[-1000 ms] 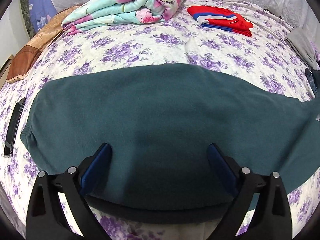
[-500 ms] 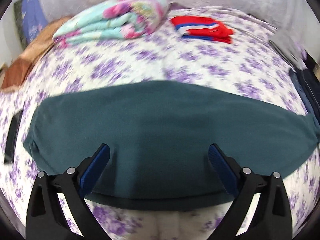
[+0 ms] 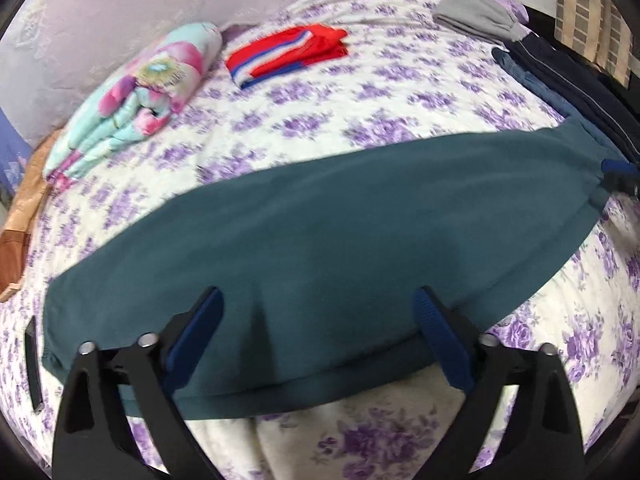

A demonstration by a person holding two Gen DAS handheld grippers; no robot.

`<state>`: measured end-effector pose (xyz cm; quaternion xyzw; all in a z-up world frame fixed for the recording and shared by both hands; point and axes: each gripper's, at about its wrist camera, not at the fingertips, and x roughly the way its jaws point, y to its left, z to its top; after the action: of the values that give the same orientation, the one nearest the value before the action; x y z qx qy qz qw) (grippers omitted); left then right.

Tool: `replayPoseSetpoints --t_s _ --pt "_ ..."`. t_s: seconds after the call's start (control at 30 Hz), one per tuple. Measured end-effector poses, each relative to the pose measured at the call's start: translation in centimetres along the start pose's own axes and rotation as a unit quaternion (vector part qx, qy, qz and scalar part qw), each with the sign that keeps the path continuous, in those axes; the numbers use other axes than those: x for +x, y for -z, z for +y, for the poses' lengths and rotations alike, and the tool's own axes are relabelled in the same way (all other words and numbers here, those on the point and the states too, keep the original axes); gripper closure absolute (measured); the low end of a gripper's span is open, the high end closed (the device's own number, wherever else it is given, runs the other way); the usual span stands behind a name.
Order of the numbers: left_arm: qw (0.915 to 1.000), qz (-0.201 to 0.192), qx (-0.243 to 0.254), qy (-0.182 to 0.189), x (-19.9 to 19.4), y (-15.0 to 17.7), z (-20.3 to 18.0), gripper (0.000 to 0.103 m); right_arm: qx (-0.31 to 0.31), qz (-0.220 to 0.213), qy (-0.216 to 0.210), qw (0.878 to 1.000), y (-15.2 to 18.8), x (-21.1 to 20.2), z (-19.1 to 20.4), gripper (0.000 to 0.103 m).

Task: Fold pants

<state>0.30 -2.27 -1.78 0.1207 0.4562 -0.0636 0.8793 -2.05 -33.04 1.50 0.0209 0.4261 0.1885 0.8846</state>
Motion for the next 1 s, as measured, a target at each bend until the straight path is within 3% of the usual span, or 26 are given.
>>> replayPoseSetpoints --t_s 0.03,0.13,0.37,0.47,0.57,0.87,0.97,1.0 --pt "0.9999 0.012 0.0 0.008 0.6 0.0 -0.1 0.024 -0.006 0.002 -0.008 1.0 0.0 0.3 0.5 0.046" --pt "0.9992 0.032 -0.004 0.022 1.4 0.2 -0.4 0.028 -0.018 0.007 -0.026 0.999 0.3 0.3 1.7 0.046" --pt "0.9975 0.026 -0.02 0.063 0.0 0.8 0.3 0.028 -0.066 0.019 -0.03 0.997 0.5 0.5 3.6 0.046" --pt "0.9968 0.03 -0.02 0.072 0.1 0.9 0.2 0.028 -0.098 0.038 -0.007 0.994 0.5 1.5 4.5 0.05" --pt "0.995 0.039 -0.026 0.088 0.7 1.0 0.1 0.028 -0.128 0.054 0.009 0.99 0.7 2.5 5.2 0.062" --pt "0.9935 0.05 -0.009 0.101 1.5 0.8 -1.3 0.028 -0.201 0.06 0.051 0.976 0.5 3.4 7.4 0.063" --pt "0.9939 0.051 0.003 0.098 1.7 0.5 -1.9 0.028 -0.21 0.056 0.059 0.974 0.2 3.9 7.8 0.077" --pt "0.9938 0.051 0.003 0.098 1.8 0.4 -1.9 0.028 -0.209 0.057 0.058 0.974 0.0 4.0 7.8 0.091"
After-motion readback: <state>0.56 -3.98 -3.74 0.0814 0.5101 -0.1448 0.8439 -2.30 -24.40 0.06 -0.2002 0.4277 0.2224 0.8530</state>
